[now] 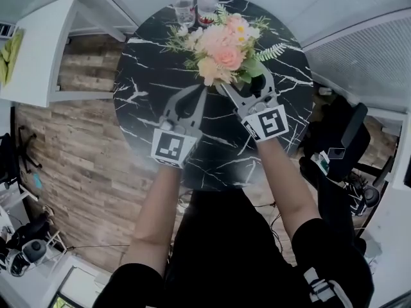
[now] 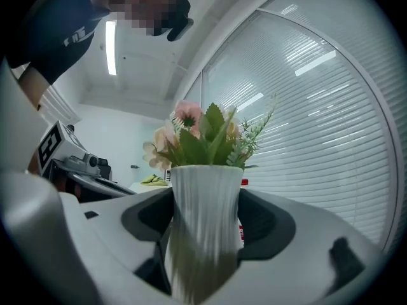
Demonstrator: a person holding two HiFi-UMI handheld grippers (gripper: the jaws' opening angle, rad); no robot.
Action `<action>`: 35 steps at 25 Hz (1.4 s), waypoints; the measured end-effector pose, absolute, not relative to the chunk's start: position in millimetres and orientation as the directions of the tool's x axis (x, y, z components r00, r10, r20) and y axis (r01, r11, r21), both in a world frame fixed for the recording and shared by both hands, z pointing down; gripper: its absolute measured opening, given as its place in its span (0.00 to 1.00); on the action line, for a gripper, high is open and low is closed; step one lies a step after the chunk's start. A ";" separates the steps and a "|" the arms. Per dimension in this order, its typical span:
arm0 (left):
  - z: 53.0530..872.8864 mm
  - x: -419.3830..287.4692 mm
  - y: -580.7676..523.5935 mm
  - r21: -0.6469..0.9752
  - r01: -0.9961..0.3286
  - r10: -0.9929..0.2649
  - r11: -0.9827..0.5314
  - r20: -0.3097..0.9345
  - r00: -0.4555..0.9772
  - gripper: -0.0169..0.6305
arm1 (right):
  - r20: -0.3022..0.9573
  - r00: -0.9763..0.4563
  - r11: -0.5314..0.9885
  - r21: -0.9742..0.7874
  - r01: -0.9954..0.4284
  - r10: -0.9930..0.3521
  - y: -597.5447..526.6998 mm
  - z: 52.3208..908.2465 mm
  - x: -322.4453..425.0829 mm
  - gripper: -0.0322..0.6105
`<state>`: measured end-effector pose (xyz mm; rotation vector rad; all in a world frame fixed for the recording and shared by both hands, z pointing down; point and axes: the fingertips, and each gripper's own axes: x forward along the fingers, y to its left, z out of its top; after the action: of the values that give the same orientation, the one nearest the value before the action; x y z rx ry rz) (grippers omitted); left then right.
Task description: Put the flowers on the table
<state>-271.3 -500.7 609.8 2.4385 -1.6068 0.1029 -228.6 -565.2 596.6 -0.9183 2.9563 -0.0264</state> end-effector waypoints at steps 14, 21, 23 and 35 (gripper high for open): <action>625.1 -262.9 -487.6 0.170 -0.899 -0.881 -0.404 0.193 0.433 0.05 | -0.010 -0.818 0.818 0.016 -0.575 -0.575 -547.9 613.1 -225.2 0.55; 621.0 -254.3 -478.9 0.187 -0.887 -0.869 -0.421 0.195 0.454 0.05 | 0.026 -0.831 0.830 -0.029 -0.557 -0.556 -537.9 618.4 -216.7 0.55; 618.3 -253.2 -474.7 0.183 -0.885 -0.867 -0.427 0.195 0.459 0.05 | 0.057 -0.837 0.838 -0.008 -0.546 -0.545 -536.4 624.4 -216.3 0.55; 603.0 -257.9 -450.8 0.185 -0.868 -0.853 -0.461 0.178 0.491 0.05 | 0.110 -0.853 0.851 -0.075 -0.519 -0.511 -517.7 622.1 -204.3 0.56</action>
<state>-257.9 -450.8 603.0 2.4876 -1.4661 0.0877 -204.3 -517.7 622.1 -0.8656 3.1048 -0.1644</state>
